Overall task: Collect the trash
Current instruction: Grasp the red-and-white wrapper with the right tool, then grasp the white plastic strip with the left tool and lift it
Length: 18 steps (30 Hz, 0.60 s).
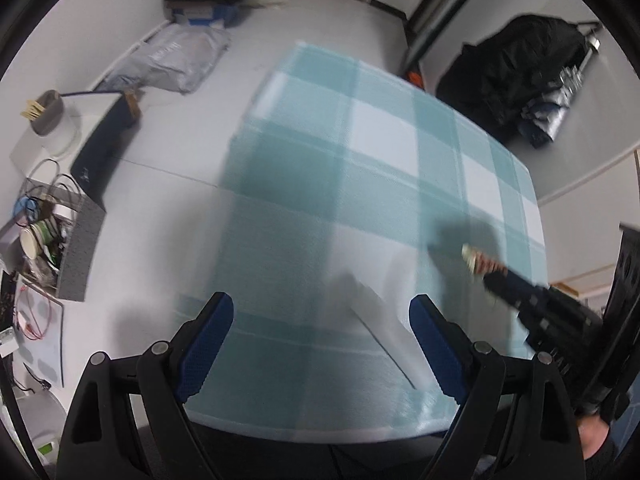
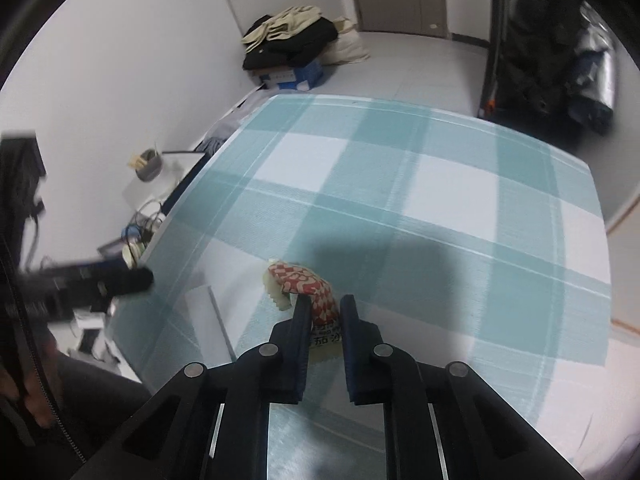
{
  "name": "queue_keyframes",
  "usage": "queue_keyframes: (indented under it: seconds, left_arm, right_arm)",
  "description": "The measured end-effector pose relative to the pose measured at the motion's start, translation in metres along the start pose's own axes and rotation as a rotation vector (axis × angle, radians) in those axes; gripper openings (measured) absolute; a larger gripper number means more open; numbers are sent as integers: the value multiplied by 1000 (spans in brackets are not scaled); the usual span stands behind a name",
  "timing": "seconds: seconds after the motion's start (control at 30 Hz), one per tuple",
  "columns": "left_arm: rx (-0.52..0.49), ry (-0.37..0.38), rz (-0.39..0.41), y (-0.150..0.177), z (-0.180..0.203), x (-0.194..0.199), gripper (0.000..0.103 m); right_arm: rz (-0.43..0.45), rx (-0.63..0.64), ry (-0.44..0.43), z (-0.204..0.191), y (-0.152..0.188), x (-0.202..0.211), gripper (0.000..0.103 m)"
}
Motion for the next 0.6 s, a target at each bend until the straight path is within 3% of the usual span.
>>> queue_keyframes:
  seconds: [0.23,0.37,0.5,0.6]
  left_arm:
    - [-70,13,-65,7,25,-18,87]
    - [-110,-59,-56,7,30,-23,87]
    - [-135,-81,-68,9,34,-30,87]
    - [-194,-149,-65,13,42,-32,80]
  right_arm:
    - [47,-34,15,21,1,21,13]
    - [69,-46,13,30,2,29,13]
    - [85,-66,10,39,3,37,13]
    - [96,-72,9,42,3,42,13]
Point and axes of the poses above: each gripper's, at about its wrist camera, not at the fingertips, and x roughly against the way its jaws point, z to its right, y to its underside, the point moved 1 cm from there along -x, roughly the way its jaws point, and after that the axes turned 4 degrees about -x, right-handed, at the moved point
